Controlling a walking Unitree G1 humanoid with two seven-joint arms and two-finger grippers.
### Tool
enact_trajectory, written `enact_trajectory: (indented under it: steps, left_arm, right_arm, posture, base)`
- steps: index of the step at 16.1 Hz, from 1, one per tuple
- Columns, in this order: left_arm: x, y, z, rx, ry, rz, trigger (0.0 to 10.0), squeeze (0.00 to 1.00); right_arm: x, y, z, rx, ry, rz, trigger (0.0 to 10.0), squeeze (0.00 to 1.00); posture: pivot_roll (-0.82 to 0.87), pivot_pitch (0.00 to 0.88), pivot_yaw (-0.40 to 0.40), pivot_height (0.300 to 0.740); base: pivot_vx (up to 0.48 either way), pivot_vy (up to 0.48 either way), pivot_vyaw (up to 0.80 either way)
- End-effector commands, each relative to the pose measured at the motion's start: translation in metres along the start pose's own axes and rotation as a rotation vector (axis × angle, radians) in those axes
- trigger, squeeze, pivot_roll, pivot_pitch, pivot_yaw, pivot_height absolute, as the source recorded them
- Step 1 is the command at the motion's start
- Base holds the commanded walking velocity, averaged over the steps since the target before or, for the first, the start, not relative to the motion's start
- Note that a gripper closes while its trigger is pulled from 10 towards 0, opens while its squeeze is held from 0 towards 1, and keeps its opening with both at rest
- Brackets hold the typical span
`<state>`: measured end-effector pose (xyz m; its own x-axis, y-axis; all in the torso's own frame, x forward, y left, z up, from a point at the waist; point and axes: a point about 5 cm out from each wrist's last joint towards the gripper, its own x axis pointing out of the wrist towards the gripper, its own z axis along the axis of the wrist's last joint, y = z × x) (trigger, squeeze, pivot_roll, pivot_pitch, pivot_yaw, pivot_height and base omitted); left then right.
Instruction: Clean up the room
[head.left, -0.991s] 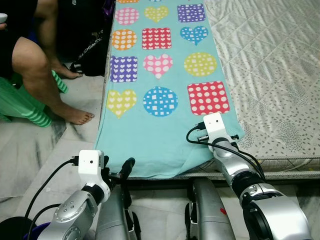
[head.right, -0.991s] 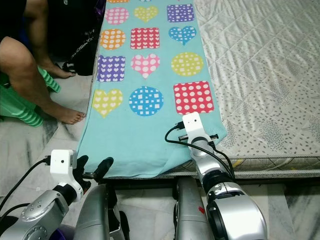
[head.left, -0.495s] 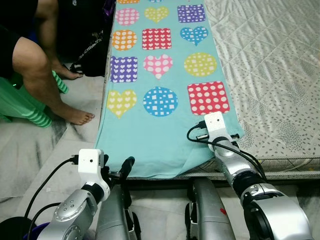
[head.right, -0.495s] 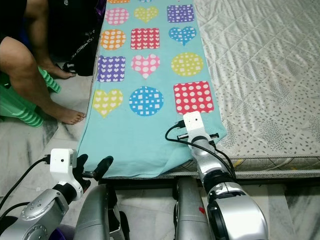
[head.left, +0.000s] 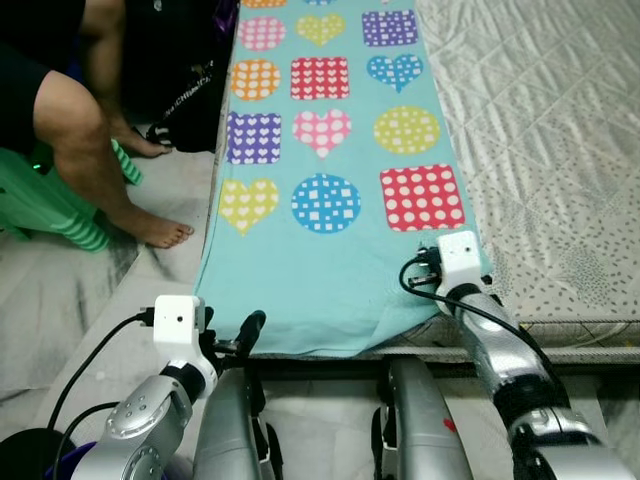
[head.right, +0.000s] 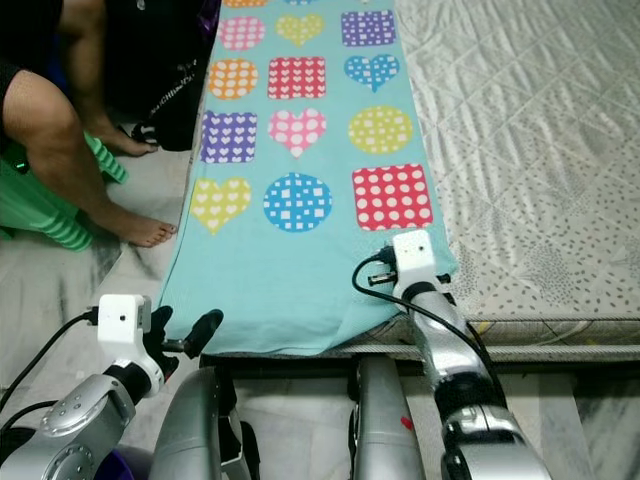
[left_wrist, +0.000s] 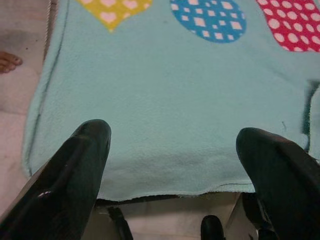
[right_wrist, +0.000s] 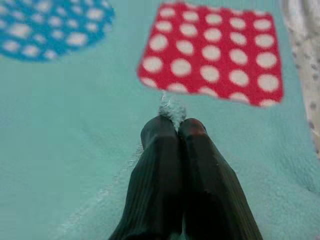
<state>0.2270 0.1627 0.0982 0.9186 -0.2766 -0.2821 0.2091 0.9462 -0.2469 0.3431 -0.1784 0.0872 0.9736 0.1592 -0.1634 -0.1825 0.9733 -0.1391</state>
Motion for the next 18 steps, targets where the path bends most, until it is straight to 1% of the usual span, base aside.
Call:
enact_trajectory:
  steps: [1, 2, 3, 4, 5, 7, 9, 10, 11, 14, 16, 18]
  left_arm:
    - [-0.004, 0.007, -0.004, 0.005, 0.017, 0.022, 10.0, 0.00]
    - [-0.003, 0.008, -0.004, 0.006, 0.016, 0.021, 10.0, 0.00]
    - [-0.002, 0.009, -0.003, 0.009, 0.015, 0.020, 10.0, 0.00]
    - [-0.002, 0.009, -0.003, 0.009, 0.015, 0.019, 10.0, 0.00]
    - [-0.001, 0.010, -0.002, 0.012, 0.013, 0.017, 10.0, 0.00]
    - [0.000, 0.011, -0.002, 0.016, 0.011, 0.016, 10.0, 0.00]
    - [0.001, 0.011, -0.001, 0.021, 0.010, 0.016, 10.0, 0.00]
    - [0.001, 0.012, -0.001, 0.023, 0.009, 0.017, 10.0, 0.00]
    - [0.001, 0.012, -0.001, 0.024, 0.009, 0.017, 10.0, 0.00]
    - [0.001, 0.014, -0.001, 0.031, 0.010, 0.022, 10.0, 0.00]
    - [0.001, 0.014, -0.001, 0.034, 0.010, 0.022, 10.0, 0.00]
    - [0.002, 0.016, -0.001, 0.038, 0.009, 0.024, 10.0, 0.00]
  right_arm:
    - [-0.010, 0.004, 0.001, 0.033, -0.045, 0.052, 0.0, 0.00]
    - [-0.017, 0.005, 0.001, 0.042, -0.066, 0.073, 0.0, 0.00]
    - [-0.029, 0.005, -0.001, 0.046, -0.081, 0.093, 0.0, 0.00]
    - [-0.032, 0.005, -0.001, 0.047, -0.084, 0.097, 0.0, 0.00]
    - [-0.042, 0.004, -0.003, 0.053, -0.089, 0.105, 0.0, 0.00]
    - [-0.052, 0.001, -0.008, 0.051, -0.065, 0.102, 0.0, 0.00]
    - [-0.058, -0.002, -0.012, 0.046, -0.040, 0.097, 0.0, 0.00]
    - [-0.062, -0.003, -0.015, 0.041, -0.028, 0.099, 0.4, 0.00]
    - [-0.064, -0.004, -0.017, 0.039, -0.020, 0.098, 0.0, 0.00]
    - [-0.073, -0.011, -0.024, 0.026, 0.009, 0.089, 0.0, 0.00]
    - [-0.076, -0.015, -0.026, 0.020, 0.018, 0.078, 0.0, 0.00]
    - [-0.080, -0.024, -0.029, 0.001, 0.023, 0.039, 0.0, 0.00]
  posture:
    - [-0.05, 0.258, 0.077, 0.594]
    - [-0.05, 0.258, 0.077, 0.594]
    - [-0.06, 0.252, 0.083, 0.594]
    - [-0.06, 0.252, 0.083, 0.594]
    - [-0.06, 0.249, 0.087, 0.594]
    - [-0.07, 0.244, 0.090, 0.594]
    - [-0.07, 0.241, 0.091, 0.594]
    - [-0.07, 0.239, 0.093, 0.594]
    - [-0.07, 0.238, 0.093, 0.594]
    - [-0.07, 0.234, 0.097, 0.594]
    - [-0.07, 0.233, 0.097, 0.594]
    - [-0.08, 0.227, 0.102, 0.594]
  base:
    - [0.000, 0.000, 0.00]
    - [0.000, 0.000, 0.00]
    - [0.000, 0.000, 0.00]
    - [0.000, 0.000, 0.00]
    - [0.000, 0.000, 0.00]
    - [0.000, 0.000, 0.00]
    - [0.000, 0.000, 0.00]
    - [0.000, 0.000, 0.00]
    - [0.000, 0.000, 0.00]
    - [0.000, 0.000, 0.00]
    - [0.000, 0.000, 0.00]
    - [0.000, 0.000, 0.00]
